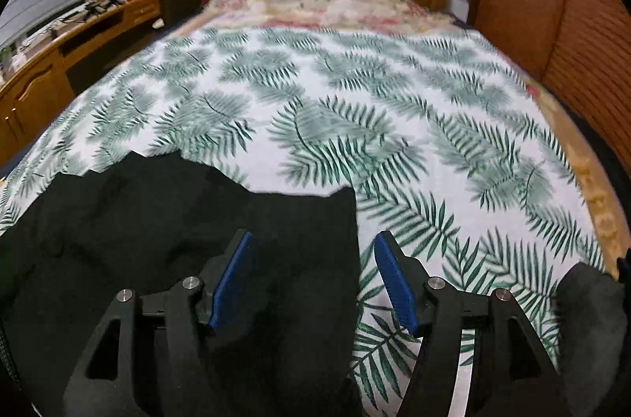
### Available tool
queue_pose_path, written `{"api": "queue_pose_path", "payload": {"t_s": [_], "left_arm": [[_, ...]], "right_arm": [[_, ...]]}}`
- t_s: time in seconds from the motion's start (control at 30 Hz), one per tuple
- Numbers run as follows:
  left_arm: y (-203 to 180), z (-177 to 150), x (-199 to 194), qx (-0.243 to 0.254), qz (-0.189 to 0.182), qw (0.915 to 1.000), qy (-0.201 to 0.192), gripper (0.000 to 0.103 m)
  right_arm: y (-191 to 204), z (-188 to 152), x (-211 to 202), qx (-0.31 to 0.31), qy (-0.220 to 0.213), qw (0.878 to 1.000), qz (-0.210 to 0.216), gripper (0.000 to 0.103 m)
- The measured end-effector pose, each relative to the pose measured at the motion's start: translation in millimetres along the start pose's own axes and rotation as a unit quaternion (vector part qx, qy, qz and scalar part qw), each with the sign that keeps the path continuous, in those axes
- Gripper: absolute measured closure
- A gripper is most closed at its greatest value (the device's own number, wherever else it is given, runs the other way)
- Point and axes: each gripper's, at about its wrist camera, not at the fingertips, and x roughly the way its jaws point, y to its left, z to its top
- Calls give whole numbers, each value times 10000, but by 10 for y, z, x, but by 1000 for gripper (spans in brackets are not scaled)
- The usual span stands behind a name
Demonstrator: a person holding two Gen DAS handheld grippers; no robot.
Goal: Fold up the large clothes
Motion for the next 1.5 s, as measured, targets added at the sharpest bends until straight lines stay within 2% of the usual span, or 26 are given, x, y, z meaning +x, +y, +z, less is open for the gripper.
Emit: {"api": "queue_pose_path", "payload": {"t_s": [0.2,0.27,0.3,0.33,0.37,0.4,0.47,0.53,0.57,0.63,0.73,0.8,0.83,0.87,0.97,1.07,1.2,1.33,1.4,1.5], "left_arm": [[-124,-196,16,178,-232,9994,195,26],[-125,-226,8,147,-329,9991,231,26],[-131,-245,8,152,-345,9990,248,26],[-136,-256,14,170,-339,9989,258,26],[-137,-264,12,184,-333,9989,262,26],[-138,-271,13,189,-331,9989,269,26],[-140,-283,2,181,-347,9988,281,26],[-145,-286,-22,177,-357,9989,261,26],[-142,-292,-31,179,-357,9989,254,26],[-155,-293,-49,183,-376,9988,243,26],[-180,-315,-66,212,-414,9985,272,26],[-185,-336,-83,232,-419,9984,285,26],[-185,-347,-85,234,-423,9984,298,26],[-188,-361,-88,235,-421,9983,320,26],[-218,-395,-109,234,-434,9981,359,26],[-275,-429,-144,271,-468,9979,367,26],[-342,-464,-178,314,-498,9976,367,26],[-416,-515,-195,350,-527,9972,387,26],[-465,-544,-197,369,-534,9970,412,26],[-526,-567,-198,423,-534,9967,432,26]], "right_arm": [[-178,82,421,373,609,9974,-23,37],[-223,84,553,493,868,9950,98,38],[-238,85,583,531,949,9939,176,43],[-232,98,587,531,972,9935,252,58],[-212,118,574,494,950,9937,342,80],[-180,142,549,377,936,9939,451,93],[-51,206,416,-25,622,9971,427,99],[16,279,193,-205,21,9996,181,100],[-7,330,124,-116,-122,9998,-94,100],[-134,422,123,293,-25,9978,-595,100],[-141,446,260,180,400,9949,-912,99],[-126,431,277,148,594,9942,-885,91],[-106,446,259,110,628,9938,-912,84],[-110,447,244,51,633,9936,-937,74],[-3,350,6,-151,491,9960,-735,57],[144,157,-324,-412,297,9971,-559,55],[366,-224,-790,-640,15,9979,-43,55],[505,-616,-1035,-687,-67,9970,336,55],[515,-766,-1069,-736,13,9964,424,55],[503,-944,-1126,-924,-4,9955,206,55]]}}
